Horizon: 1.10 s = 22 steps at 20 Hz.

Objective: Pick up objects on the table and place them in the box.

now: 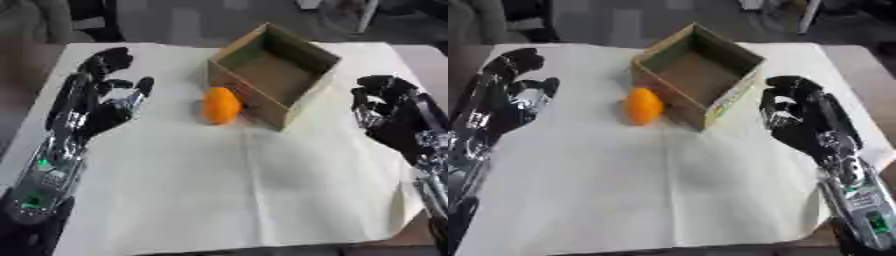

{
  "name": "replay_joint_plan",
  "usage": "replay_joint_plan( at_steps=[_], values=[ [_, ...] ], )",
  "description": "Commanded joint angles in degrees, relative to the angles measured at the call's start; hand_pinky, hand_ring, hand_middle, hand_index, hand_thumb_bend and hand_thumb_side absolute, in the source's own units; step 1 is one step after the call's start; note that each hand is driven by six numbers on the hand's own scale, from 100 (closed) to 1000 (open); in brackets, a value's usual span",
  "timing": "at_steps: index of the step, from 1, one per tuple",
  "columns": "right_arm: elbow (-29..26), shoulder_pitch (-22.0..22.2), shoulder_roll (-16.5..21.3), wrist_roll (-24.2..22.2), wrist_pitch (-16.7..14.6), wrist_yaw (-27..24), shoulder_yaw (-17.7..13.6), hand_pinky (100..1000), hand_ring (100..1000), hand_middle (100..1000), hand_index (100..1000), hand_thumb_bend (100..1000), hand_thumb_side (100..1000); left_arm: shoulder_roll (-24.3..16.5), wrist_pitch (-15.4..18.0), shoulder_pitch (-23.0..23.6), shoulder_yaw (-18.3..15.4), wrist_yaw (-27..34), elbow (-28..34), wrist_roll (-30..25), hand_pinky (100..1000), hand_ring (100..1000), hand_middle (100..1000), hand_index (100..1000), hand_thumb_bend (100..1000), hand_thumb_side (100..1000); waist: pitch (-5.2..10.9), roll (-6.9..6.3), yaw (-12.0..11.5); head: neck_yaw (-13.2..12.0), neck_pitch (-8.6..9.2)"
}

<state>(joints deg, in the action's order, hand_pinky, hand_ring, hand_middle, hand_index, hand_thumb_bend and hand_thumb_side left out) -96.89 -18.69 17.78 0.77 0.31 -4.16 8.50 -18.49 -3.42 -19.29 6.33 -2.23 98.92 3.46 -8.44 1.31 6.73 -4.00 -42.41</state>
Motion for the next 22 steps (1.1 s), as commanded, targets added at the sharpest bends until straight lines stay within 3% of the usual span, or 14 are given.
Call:
replay_joint_plan(
  at_steps=[1, 12, 22],
  values=[
    [-1.18, -0.81, 0.48, -0.03, 0.00, -0.46, -0.35, 619, 762, 533, 711, 100, 100, 0.27, -0.83, -1.94, 0.88, -3.19, -0.98, 0.76, 703, 858, 746, 835, 430, 213, 0.95, 0.01, 0.19, -0.29, 0.27],
    [-1.14, -0.72, 0.38, -0.20, 0.05, -0.49, -0.14, 619, 761, 533, 711, 100, 100, 3.61, -3.01, -8.10, 3.28, -10.58, -9.91, 1.73, 709, 864, 749, 836, 441, 224, 1.18, 0.22, 0.72, -0.53, 0.02],
    [-1.07, -0.74, 0.21, -0.52, 0.08, -0.48, 0.20, 619, 762, 533, 711, 100, 100, 7.31, -2.07, -13.94, 4.46, -16.76, -21.08, 2.16, 709, 863, 749, 838, 451, 220, 1.24, 0.28, 1.58, -1.12, -0.14]
  ],
)
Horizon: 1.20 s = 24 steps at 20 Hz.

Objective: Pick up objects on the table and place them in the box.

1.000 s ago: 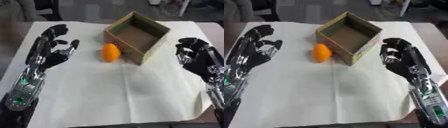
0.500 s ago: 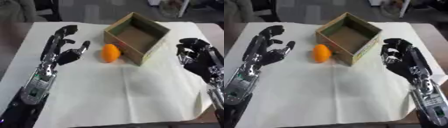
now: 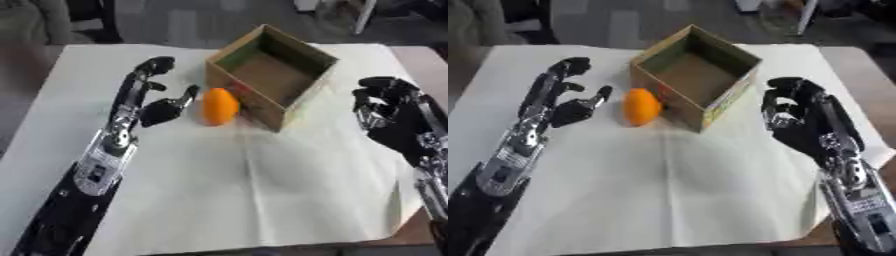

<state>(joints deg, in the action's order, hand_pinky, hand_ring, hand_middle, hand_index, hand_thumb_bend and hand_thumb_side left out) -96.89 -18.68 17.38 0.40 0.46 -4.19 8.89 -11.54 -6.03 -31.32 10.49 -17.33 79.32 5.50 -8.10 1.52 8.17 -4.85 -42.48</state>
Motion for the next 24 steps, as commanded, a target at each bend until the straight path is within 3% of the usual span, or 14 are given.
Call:
replay_joint_plan(
  at_steps=[1, 16, 24],
  values=[
    [-1.07, -0.76, 0.59, -0.18, -0.06, -0.45, -0.15, 619, 762, 533, 711, 100, 100, 0.56, 0.69, -2.50, 0.42, -2.41, -2.49, 0.14, 709, 863, 749, 839, 453, 219, 0.91, 0.08, 0.23, -0.33, -0.10],
    [-0.92, -0.72, 0.39, -0.47, -0.05, -0.46, 0.10, 619, 762, 531, 711, 100, 100, 2.72, 1.37, -7.81, 2.19, -9.56, -13.54, -3.10, 721, 862, 749, 843, 493, 237, 1.06, -0.07, 1.51, -0.73, -0.09],
    [-0.81, -0.73, 0.28, -0.70, -0.05, -0.45, 0.29, 619, 762, 531, 711, 100, 100, 3.48, 2.02, -10.04, 2.77, -13.87, -16.88, -0.32, 732, 861, 755, 843, 504, 198, 1.04, -0.23, 2.33, -1.06, 0.11]
  ],
)
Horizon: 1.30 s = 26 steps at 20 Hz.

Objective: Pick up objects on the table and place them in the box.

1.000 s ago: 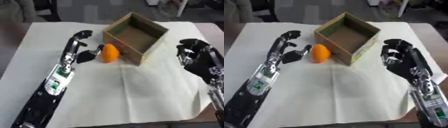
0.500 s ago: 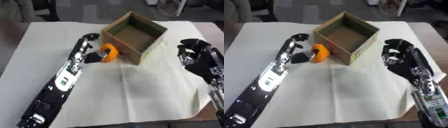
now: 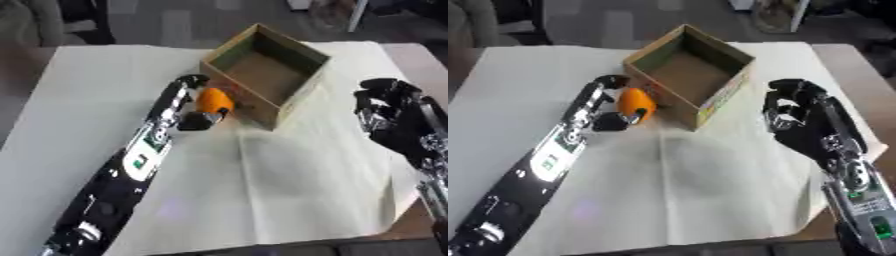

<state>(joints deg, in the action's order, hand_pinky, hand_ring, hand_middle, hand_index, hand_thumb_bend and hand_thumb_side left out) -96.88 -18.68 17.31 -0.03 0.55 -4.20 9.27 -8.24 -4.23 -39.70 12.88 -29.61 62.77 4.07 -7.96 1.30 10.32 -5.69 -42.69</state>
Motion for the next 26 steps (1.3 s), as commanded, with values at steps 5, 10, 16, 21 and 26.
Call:
replay_joint_plan(
  at_steps=[5, 10, 16, 21, 26],
  values=[
    [-0.74, -0.74, 0.31, -0.41, -0.15, -0.42, 0.03, 619, 761, 530, 711, 100, 100, 0.72, 0.17, -2.83, 0.45, -4.04, -2.99, 2.68, 738, 860, 756, 847, 511, 195, 0.83, -0.08, 0.77, -0.35, 0.35],
    [-0.71, -0.75, 0.27, -0.45, -0.16, -0.41, 0.07, 619, 761, 530, 711, 100, 100, 0.80, -0.12, -3.35, 0.35, -5.40, -4.92, 2.71, 736, 854, 743, 846, 518, 193, 0.73, -0.14, 1.16, -0.36, 0.35],
    [-0.68, -0.72, 0.25, -0.44, -0.16, -0.42, 0.01, 620, 761, 529, 711, 100, 100, 0.46, -1.97, -3.37, 0.19, -8.41, -6.00, 2.42, 757, 851, 743, 848, 519, 145, 0.71, -0.16, 1.43, -0.31, 0.24],
    [-0.64, -0.71, 0.22, -0.42, -0.17, -0.43, -0.03, 620, 761, 529, 711, 100, 100, 0.14, -4.07, -3.19, -0.27, -11.08, -6.60, 3.18, 717, 814, 679, 818, 413, 100, 0.78, -0.21, 1.45, -0.16, 0.25],
    [-0.60, -0.67, 0.22, -0.29, -0.14, -0.46, -0.13, 619, 761, 529, 711, 100, 100, -0.15, -5.43, -2.75, -0.95, -11.27, -7.14, 5.13, 578, 728, 582, 747, 260, 120, 0.85, -0.15, 1.41, 0.00, 0.29]
  ],
)
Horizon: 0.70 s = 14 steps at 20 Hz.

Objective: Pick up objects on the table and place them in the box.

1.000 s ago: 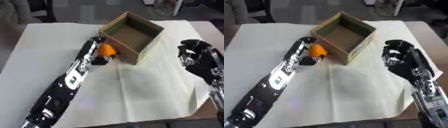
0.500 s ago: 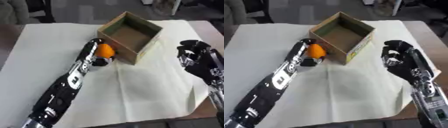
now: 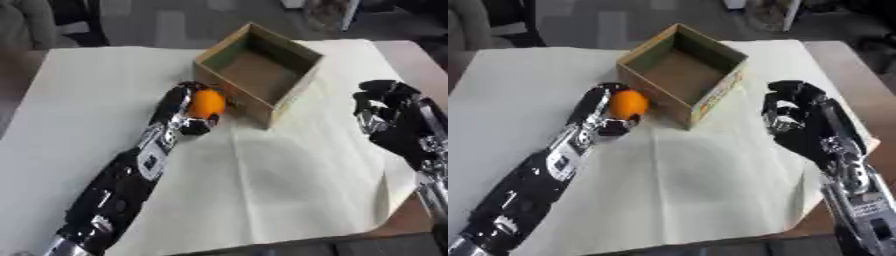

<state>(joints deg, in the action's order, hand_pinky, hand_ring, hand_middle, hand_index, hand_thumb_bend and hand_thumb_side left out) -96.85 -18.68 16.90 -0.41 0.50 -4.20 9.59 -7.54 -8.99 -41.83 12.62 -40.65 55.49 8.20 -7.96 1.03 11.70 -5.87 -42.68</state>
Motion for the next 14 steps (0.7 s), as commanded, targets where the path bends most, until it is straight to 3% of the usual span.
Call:
replay_joint_plan(
  at_steps=[1, 2, 3, 4, 7, 14],
  values=[
    [-0.64, -0.67, 0.63, 0.11, -0.09, -0.46, -0.47, 619, 761, 529, 711, 100, 100, -0.92, -0.91, -0.54, -0.82, -0.06, 0.14, 1.68, 542, 688, 545, 717, 185, 132, 0.86, 0.14, 0.01, 0.22, 0.29],
    [-0.63, -0.67, 0.62, 0.12, -0.08, -0.47, -0.47, 619, 761, 529, 711, 100, 100, -0.99, -1.16, -0.47, -0.96, 0.16, 0.22, 2.50, 511, 653, 513, 685, 108, 148, 0.87, 0.16, -0.01, 0.26, 0.29],
    [-0.63, -0.67, 0.62, 0.13, -0.08, -0.48, -0.48, 619, 761, 529, 711, 100, 100, -1.06, -1.39, -0.40, -1.02, 0.43, 0.32, 3.31, 481, 620, 483, 650, 100, 218, 0.88, 0.18, -0.03, 0.28, 0.30],
    [-0.62, -0.67, 0.62, 0.15, -0.07, -0.48, -0.49, 619, 761, 528, 711, 100, 100, -1.10, -1.70, -0.33, -1.21, 0.87, 0.51, 4.36, 443, 584, 448, 606, 100, 186, 0.90, 0.19, -0.07, 0.30, 0.31],
    [-0.61, -0.68, 0.61, 0.18, -0.07, -0.49, -0.52, 619, 761, 528, 711, 100, 100, -1.40, -2.41, -0.05, -1.44, 2.56, 1.74, 7.76, 314, 470, 321, 467, 100, 241, 0.93, 0.22, -0.19, 0.40, 0.33],
    [-0.54, -0.60, 0.73, 0.47, 0.01, -0.50, -0.69, 619, 761, 528, 711, 100, 100, -2.83, -3.81, 1.10, -2.51, 7.30, 8.20, 13.31, 142, 320, 165, 306, 100, 268, 1.05, 0.30, -0.64, 0.83, 0.34]
  ],
)
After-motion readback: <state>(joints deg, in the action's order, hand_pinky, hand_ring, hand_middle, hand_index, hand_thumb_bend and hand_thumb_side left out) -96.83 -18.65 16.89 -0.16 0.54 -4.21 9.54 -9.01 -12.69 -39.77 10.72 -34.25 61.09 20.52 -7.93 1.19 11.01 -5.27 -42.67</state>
